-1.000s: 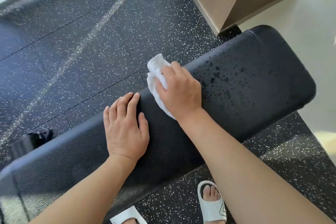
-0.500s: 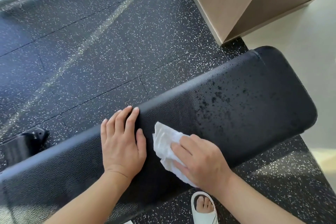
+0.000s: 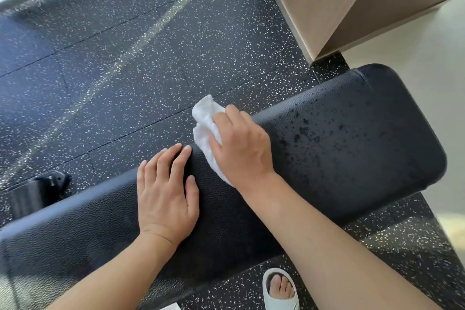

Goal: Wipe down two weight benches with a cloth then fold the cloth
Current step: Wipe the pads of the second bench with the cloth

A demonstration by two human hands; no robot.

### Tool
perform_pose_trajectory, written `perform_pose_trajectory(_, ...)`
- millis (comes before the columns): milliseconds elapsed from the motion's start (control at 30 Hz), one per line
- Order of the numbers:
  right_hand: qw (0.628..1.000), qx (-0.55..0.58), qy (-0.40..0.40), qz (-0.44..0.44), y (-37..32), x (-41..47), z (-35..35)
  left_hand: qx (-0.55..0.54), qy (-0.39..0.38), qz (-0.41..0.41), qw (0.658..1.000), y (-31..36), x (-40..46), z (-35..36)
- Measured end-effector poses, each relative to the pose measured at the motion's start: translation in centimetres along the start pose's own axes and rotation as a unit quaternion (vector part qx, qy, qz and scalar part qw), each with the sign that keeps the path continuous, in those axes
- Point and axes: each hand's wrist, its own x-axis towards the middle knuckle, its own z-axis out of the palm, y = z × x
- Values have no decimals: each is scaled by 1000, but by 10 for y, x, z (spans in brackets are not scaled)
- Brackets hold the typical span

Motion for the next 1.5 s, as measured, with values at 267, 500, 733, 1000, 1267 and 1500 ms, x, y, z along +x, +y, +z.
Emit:
perform_pose_trajectory(267, 996, -11, 25, -82, 35, -90, -27, -8, 6, -4, 1000, 1, -1, 0)
perform_pose_trajectory(500, 995, -66, 67, 38, 27, -94, -10, -37, 7, -4, 999, 1, -1, -4)
perform_pose_trajectory(733, 990, -71, 74, 98, -4, -101, -1, -85, -30, 19, 996, -11, -5, -9)
perform_pose_trajectory(1000, 997, -58, 23, 39, -103, -143, 33, -79, -98, 147, 981, -94, -68, -35)
perform_pose_trajectory(1267, 997, 16, 26, -73, -201, -178, 68, -59, -79, 63, 993, -182, -161, -59)
perform_pose_trajectory(1500, 983, -43, 47, -174, -109, -152, 31, -22, -77, -20, 997, -122, -155, -60)
